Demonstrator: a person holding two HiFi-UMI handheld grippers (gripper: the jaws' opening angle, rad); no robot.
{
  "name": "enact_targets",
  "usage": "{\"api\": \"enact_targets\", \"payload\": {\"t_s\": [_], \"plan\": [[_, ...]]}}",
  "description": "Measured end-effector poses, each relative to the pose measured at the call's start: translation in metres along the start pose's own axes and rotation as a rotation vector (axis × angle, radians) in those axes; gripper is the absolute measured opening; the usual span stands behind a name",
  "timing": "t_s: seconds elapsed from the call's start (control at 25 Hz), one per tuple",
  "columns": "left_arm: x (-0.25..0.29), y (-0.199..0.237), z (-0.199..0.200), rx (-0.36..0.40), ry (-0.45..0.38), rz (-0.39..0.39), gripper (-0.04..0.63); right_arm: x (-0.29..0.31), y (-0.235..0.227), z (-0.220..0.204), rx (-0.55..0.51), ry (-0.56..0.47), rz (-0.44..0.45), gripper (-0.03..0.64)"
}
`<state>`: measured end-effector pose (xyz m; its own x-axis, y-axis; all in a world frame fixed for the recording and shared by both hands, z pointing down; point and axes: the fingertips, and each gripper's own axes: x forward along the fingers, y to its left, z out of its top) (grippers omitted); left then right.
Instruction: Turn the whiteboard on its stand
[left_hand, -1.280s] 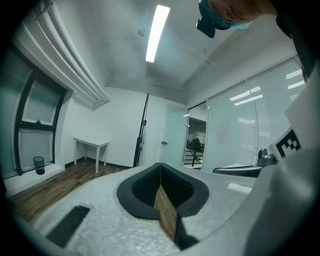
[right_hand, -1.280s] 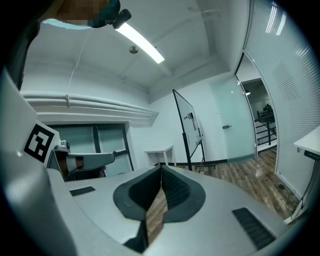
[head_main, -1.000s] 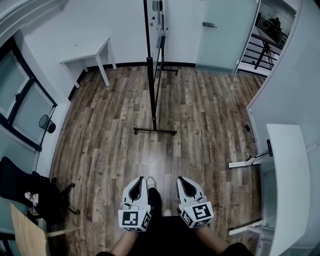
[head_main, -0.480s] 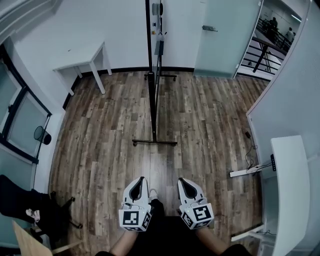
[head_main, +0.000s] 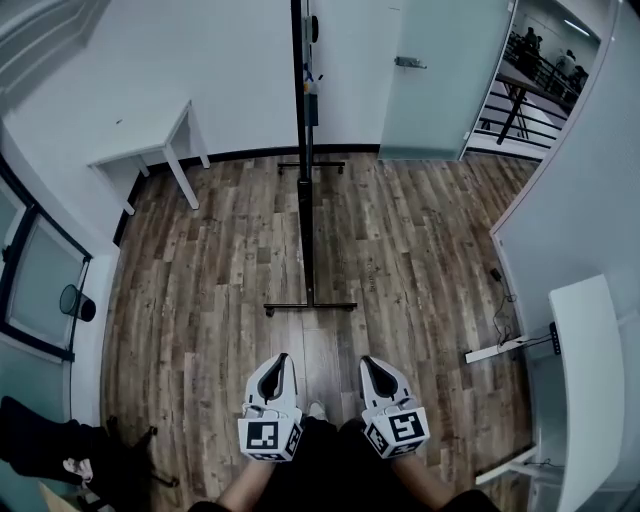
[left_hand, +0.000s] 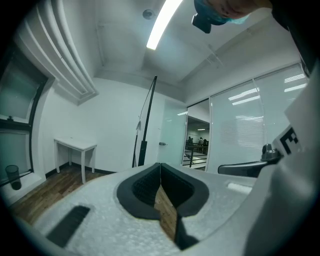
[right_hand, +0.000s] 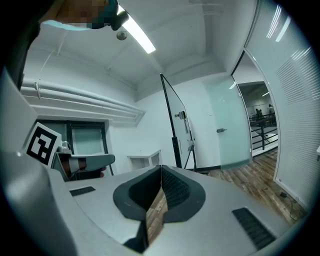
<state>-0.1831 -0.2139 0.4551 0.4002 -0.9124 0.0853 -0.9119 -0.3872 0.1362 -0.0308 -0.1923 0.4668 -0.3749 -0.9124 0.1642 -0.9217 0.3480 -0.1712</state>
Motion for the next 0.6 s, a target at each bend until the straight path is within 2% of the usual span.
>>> {"api": "enact_targets", "payload": {"t_s": [0.36, 0.6], "plan": [[0.055, 0.037, -0.008, -0.006, 0.020, -0.008, 0.017, 0.058, -0.010, 0.011, -0.010, -0.009, -0.024, 0.012], [0.104, 0.052, -0.006, 0.009, 0.014, -0.005, 0.017, 0.106, -0.035, 0.019, -0.018, -0.018, -0.021, 0.012]]}}
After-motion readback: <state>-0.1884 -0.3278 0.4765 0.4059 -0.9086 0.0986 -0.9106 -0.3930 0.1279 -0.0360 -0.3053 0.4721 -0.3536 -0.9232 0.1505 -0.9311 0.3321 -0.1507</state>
